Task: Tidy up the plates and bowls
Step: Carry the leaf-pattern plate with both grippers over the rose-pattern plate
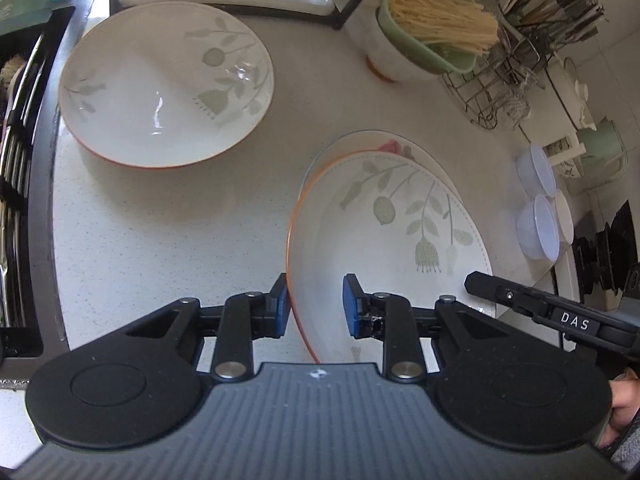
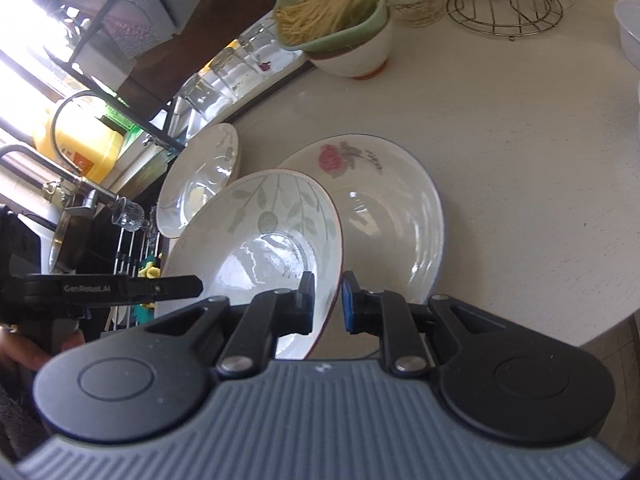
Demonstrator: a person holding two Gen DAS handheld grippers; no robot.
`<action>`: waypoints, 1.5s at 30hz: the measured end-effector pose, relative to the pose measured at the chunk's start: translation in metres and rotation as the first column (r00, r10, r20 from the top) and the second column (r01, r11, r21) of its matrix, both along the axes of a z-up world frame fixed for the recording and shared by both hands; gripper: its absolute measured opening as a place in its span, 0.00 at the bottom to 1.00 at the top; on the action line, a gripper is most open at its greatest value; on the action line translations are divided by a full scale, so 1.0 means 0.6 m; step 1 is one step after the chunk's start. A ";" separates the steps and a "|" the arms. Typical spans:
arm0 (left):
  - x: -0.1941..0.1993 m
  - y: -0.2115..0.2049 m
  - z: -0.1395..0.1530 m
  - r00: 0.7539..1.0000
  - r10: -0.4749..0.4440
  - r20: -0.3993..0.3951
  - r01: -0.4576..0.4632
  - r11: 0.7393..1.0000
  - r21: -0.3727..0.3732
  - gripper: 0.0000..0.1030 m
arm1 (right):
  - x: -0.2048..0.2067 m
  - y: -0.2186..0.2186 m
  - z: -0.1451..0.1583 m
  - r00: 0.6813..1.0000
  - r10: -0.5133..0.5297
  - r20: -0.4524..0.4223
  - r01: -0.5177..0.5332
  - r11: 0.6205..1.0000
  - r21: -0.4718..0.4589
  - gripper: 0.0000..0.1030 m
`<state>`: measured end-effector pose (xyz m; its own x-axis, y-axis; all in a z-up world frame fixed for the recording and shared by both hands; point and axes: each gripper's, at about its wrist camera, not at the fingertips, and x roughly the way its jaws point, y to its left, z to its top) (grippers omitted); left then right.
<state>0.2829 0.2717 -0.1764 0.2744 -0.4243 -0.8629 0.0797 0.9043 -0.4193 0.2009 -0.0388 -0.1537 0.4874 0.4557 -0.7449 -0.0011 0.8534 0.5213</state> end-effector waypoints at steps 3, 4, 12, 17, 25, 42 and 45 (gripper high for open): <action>0.005 -0.020 -0.003 1.000 -0.009 0.002 0.009 0.999 0.031 0.29 | 0.009 -0.008 -0.009 1.000 0.005 -0.002 -0.005 1.000 -0.005 0.17; 0.006 -0.024 -0.004 1.000 -0.004 -0.002 0.004 0.999 0.034 0.29 | 0.010 -0.012 -0.013 1.000 0.011 -0.001 -0.011 1.000 -0.010 0.17; 0.021 -0.058 -0.004 1.000 -0.007 0.014 0.006 0.996 0.084 0.29 | 0.021 -0.025 -0.045 0.998 0.049 -0.029 -0.050 0.998 -0.033 0.17; 0.028 -0.065 -0.005 1.000 0.004 0.026 -0.007 0.994 0.113 0.29 | 0.022 -0.016 -0.046 0.994 0.108 -0.002 -0.108 0.990 -0.088 0.17; 0.035 -0.073 -0.010 0.999 0.010 0.031 -0.015 0.988 0.156 0.29 | 0.039 -0.010 -0.057 0.992 0.129 -0.005 -0.128 0.985 -0.115 0.17; 0.049 -0.092 -0.020 0.989 0.146 -0.012 -0.141 0.975 0.171 0.33 | 0.063 -0.006 -0.053 0.996 0.044 0.072 -0.028 0.978 -0.206 0.16; 0.054 -0.096 -0.017 0.985 0.174 -0.018 -0.167 0.969 0.184 0.33 | 0.061 -0.005 -0.052 0.996 0.028 0.079 -0.011 0.978 -0.208 0.17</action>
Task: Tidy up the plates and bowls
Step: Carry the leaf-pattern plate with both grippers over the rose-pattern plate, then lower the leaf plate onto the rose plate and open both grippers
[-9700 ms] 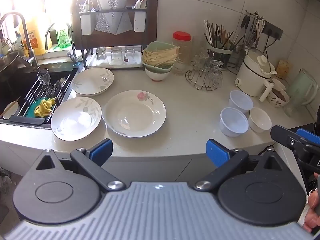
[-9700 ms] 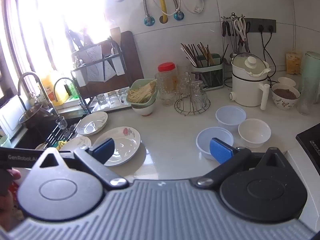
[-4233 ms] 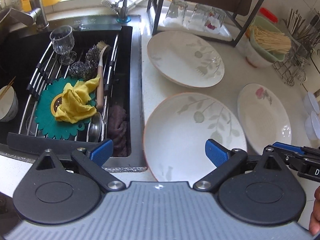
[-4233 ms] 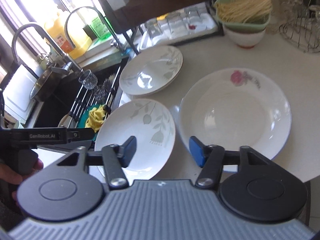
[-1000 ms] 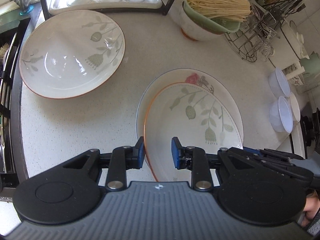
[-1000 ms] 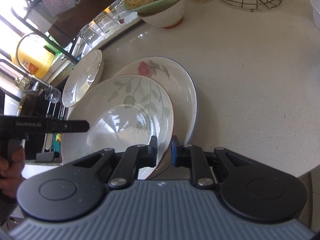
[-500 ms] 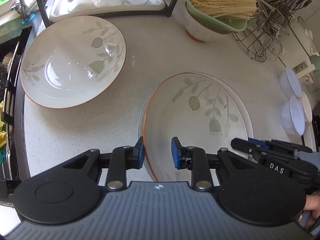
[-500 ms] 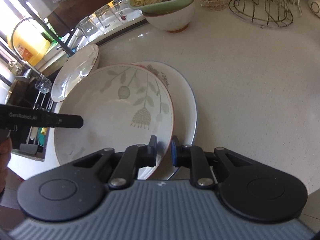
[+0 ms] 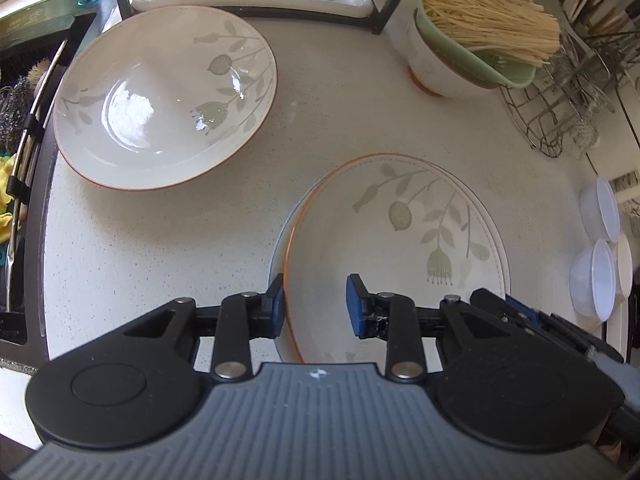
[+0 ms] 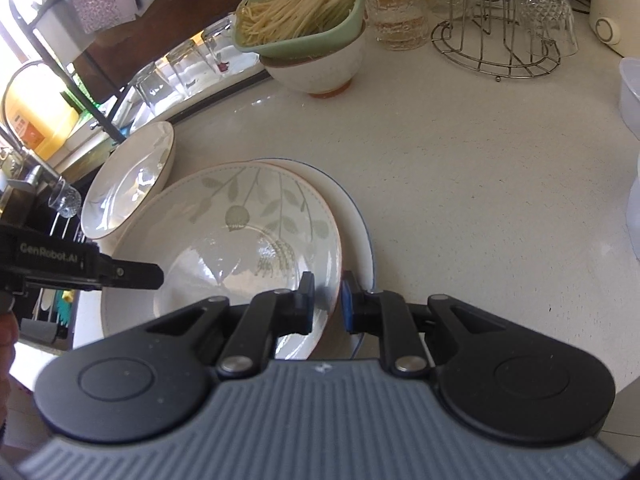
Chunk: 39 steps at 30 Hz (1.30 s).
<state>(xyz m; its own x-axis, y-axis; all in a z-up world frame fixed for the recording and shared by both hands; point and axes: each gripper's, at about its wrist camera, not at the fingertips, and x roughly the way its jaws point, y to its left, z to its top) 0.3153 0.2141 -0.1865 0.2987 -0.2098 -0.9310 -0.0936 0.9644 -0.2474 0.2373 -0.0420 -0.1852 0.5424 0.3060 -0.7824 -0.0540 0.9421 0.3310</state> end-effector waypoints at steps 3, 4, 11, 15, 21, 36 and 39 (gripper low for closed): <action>0.002 -0.004 0.006 1.000 0.013 -0.002 -0.013 1.000 0.025 0.34 | -0.001 -0.003 -0.001 1.000 -0.011 0.003 0.011 1.000 0.011 0.16; 0.003 -0.005 0.009 1.000 0.011 -0.002 -0.011 0.999 0.036 0.34 | -0.002 -0.004 -0.001 1.000 -0.012 0.004 0.012 1.000 0.014 0.16; -0.004 0.000 0.031 1.000 0.004 0.011 -0.005 0.997 0.081 0.35 | -0.005 -0.007 0.002 1.000 -0.001 0.026 0.001 1.000 0.008 0.16; -0.021 -0.009 0.050 0.998 -0.001 0.063 -0.005 0.996 0.092 0.35 | -0.004 -0.009 0.013 0.999 -0.010 0.049 0.010 1.000 0.003 0.16; -0.053 -0.036 0.103 0.987 -0.027 0.159 0.011 0.995 0.099 0.35 | -0.016 -0.027 0.062 0.991 -0.015 0.129 0.011 0.999 0.034 0.16; -0.170 -0.073 0.251 0.930 -0.042 0.366 -0.013 0.989 0.148 0.35 | -0.108 -0.069 0.216 0.940 0.017 0.340 -0.043 0.997 0.068 0.16; -0.196 -0.073 0.269 0.920 -0.029 0.391 -0.029 0.989 0.142 0.35 | -0.131 -0.078 0.238 0.931 0.019 0.363 -0.049 0.996 0.074 0.16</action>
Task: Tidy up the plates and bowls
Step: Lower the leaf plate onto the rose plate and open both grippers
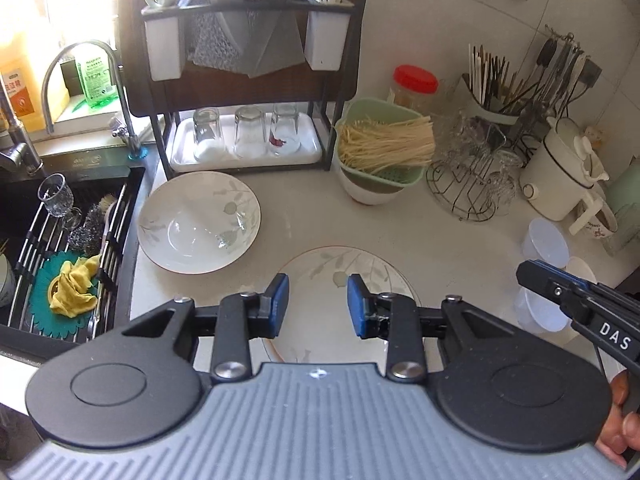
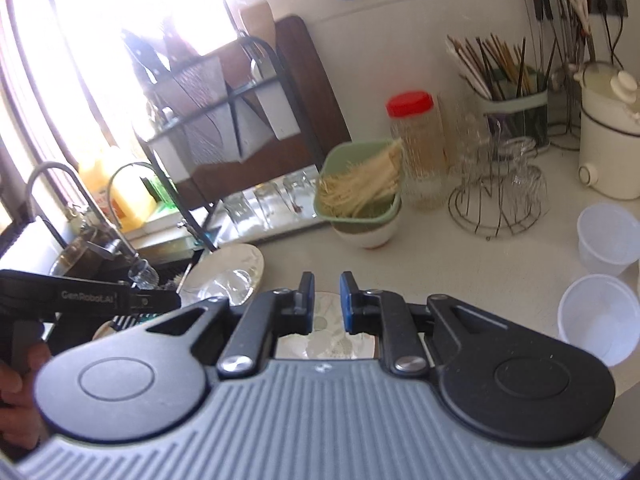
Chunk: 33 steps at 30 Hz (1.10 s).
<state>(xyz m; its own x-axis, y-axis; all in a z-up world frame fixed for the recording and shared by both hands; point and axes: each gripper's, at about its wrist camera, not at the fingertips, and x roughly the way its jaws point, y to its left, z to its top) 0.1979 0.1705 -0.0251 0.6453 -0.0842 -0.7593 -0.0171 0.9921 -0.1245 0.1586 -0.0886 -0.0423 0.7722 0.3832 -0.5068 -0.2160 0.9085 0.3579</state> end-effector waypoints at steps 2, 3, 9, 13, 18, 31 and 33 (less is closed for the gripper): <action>-0.018 -0.001 0.009 1.000 0.008 0.012 -0.008 1.000 -0.008 0.35 | -0.015 -0.005 0.013 1.000 0.008 0.014 -0.008 1.000 0.005 0.16; -0.027 -0.003 0.014 1.000 0.011 0.021 -0.011 1.000 -0.002 0.35 | -0.022 -0.006 0.017 1.000 0.010 0.019 -0.010 1.000 0.004 0.16; -0.080 -0.015 0.025 0.999 0.010 0.046 -0.011 1.000 0.012 0.35 | -0.060 -0.011 0.025 0.999 0.019 0.031 -0.019 1.000 -0.014 0.16; -0.108 -0.023 0.020 0.999 0.013 0.041 -0.014 1.000 0.025 0.35 | -0.081 -0.014 0.020 1.000 0.013 0.013 -0.013 0.999 -0.046 0.16; -0.138 -0.034 0.007 1.000 0.008 0.020 -0.008 0.999 0.031 0.35 | -0.112 -0.022 0.015 1.000 0.023 0.000 -0.023 0.998 -0.063 0.17; -0.176 -0.060 -0.007 1.000 -0.005 0.010 0.005 1.000 -0.005 0.36 | -0.169 -0.045 0.004 0.999 0.016 -0.034 -0.018 0.999 -0.042 0.17; -0.175 -0.063 -0.004 1.000 -0.003 0.020 0.003 1.000 0.019 0.37 | -0.173 -0.047 0.005 0.999 0.010 -0.035 -0.011 0.999 -0.035 0.17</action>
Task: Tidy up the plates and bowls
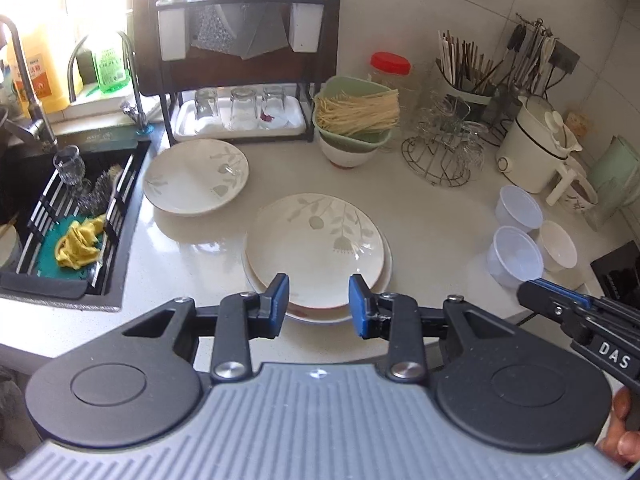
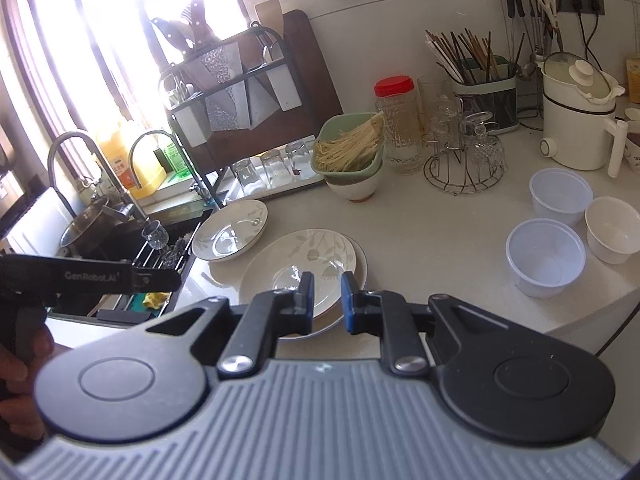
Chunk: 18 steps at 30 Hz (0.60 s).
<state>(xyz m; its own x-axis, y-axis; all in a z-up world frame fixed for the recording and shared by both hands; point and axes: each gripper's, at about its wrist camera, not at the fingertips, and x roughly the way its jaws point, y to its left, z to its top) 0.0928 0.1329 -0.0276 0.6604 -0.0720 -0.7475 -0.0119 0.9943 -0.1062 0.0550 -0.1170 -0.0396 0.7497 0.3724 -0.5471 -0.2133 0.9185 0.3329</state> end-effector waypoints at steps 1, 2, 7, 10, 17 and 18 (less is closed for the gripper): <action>0.002 0.001 0.002 1.000 0.002 0.003 -0.002 1.000 0.002 0.37 | -0.002 0.000 0.001 1.000 -0.001 0.004 0.001 1.000 -0.002 0.17; 0.003 0.004 0.003 1.000 0.003 0.004 -0.003 1.000 -0.003 0.38 | -0.004 0.000 0.001 1.000 -0.003 0.010 0.004 1.000 -0.006 0.17; 0.012 0.015 -0.001 1.000 0.010 -0.013 -0.010 1.000 -0.003 0.39 | -0.008 0.001 0.002 0.999 -0.025 0.022 0.025 1.000 -0.004 0.17; 0.016 0.021 -0.006 1.000 0.009 -0.022 -0.009 1.000 -0.001 0.41 | -0.012 0.006 0.002 0.999 -0.031 0.033 0.031 1.000 -0.002 0.17; 0.022 0.041 0.005 0.999 0.034 -0.002 -0.034 0.999 0.026 0.49 | 0.001 0.019 0.001 0.999 -0.018 0.045 0.017 1.000 0.023 0.18; 0.024 0.044 0.006 0.999 0.038 -0.001 -0.038 0.999 0.027 0.50 | 0.004 0.022 0.001 0.999 -0.013 0.049 0.012 1.000 0.024 0.18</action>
